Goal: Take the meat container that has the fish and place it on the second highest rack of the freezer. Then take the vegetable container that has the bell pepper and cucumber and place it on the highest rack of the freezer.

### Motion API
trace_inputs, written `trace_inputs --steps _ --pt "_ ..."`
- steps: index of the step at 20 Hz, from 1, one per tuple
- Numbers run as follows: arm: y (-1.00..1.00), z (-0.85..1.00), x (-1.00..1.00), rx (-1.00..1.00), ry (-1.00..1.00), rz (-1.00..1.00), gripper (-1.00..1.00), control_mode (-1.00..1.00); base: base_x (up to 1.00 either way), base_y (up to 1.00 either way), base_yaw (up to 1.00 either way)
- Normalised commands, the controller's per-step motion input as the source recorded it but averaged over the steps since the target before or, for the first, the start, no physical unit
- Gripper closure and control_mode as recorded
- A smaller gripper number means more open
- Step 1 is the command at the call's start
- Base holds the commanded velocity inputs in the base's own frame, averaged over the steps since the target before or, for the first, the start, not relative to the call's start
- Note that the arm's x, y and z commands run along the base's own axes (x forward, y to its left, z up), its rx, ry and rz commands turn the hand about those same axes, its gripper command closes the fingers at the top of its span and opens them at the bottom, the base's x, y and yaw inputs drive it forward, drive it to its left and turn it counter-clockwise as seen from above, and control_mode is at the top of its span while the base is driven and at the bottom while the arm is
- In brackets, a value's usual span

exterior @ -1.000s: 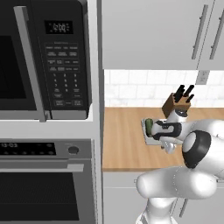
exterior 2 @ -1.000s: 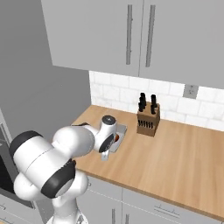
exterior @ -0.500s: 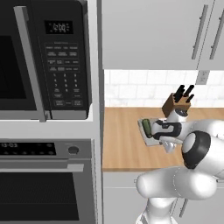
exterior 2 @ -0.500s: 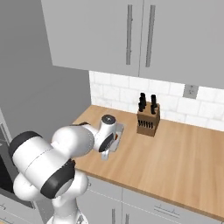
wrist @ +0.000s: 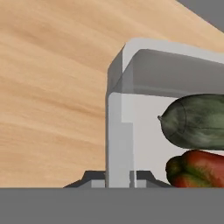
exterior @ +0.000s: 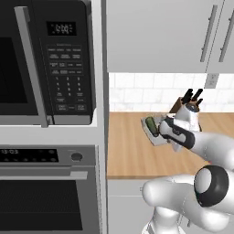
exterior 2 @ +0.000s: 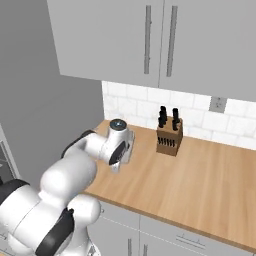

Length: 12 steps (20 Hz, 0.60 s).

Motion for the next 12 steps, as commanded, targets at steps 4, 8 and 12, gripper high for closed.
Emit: trace_inputs --steps 4,8,12 --pt "0.21 1.0 -0.26 0.07 0.02 -0.13 1.0 -1.0 0.0 0.0 0.0" --pt "0.19 0.7 -0.72 0.2 0.02 -0.11 1.0 -1.0 0.0 0.0 0.0" --pt "0.51 0.49 -1.0 0.08 -0.14 -0.07 1.0 -1.0 0.0 0.0 0.0"
